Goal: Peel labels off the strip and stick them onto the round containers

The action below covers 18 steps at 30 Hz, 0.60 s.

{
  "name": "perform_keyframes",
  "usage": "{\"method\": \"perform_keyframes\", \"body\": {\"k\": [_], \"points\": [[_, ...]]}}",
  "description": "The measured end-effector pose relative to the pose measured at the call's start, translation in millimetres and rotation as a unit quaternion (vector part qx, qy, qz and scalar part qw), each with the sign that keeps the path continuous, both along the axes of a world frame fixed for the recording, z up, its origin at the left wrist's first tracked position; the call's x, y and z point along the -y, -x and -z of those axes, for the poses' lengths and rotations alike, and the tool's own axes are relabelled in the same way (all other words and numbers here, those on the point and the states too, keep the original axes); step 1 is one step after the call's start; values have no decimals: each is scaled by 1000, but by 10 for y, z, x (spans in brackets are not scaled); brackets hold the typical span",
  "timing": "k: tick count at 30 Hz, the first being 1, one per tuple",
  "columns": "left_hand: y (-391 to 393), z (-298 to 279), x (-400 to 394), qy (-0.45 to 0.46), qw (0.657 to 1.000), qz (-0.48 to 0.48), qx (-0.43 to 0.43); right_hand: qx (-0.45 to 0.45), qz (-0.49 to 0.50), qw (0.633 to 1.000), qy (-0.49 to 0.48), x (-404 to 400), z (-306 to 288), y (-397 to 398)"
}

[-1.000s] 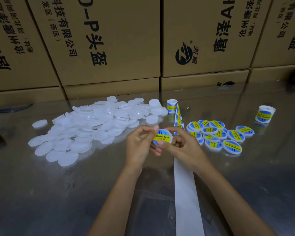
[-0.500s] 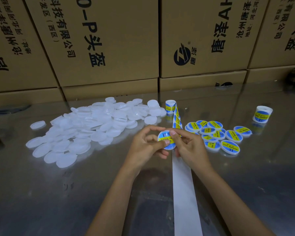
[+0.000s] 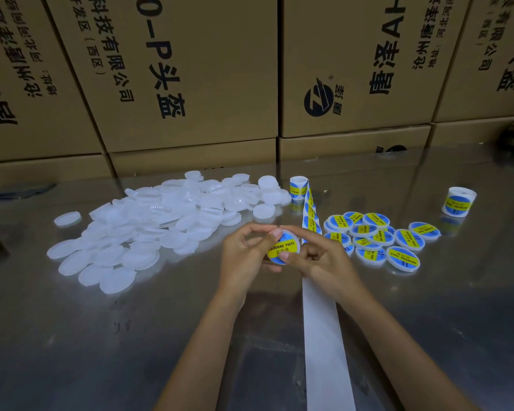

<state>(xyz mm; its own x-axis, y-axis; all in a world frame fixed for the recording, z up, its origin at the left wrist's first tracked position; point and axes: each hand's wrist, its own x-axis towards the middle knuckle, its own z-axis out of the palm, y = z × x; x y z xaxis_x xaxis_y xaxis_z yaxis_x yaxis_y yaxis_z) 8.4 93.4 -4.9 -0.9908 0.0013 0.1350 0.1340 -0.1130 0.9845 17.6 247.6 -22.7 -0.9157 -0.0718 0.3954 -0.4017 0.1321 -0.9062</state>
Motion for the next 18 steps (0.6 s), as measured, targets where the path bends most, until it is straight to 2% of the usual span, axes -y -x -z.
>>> {"method": "perform_keyframes", "body": {"k": [9,13,18], "points": [[-51,-43,-19,16,990,142,-5,8,76,995,59,-27,33,27],[-46,-39,-24,22,994,105,-3,13,70,996,53,-5,10,0],[-9,-9,14,-1,999,48,20,56,16,997,50,14,-41,-23]]}}
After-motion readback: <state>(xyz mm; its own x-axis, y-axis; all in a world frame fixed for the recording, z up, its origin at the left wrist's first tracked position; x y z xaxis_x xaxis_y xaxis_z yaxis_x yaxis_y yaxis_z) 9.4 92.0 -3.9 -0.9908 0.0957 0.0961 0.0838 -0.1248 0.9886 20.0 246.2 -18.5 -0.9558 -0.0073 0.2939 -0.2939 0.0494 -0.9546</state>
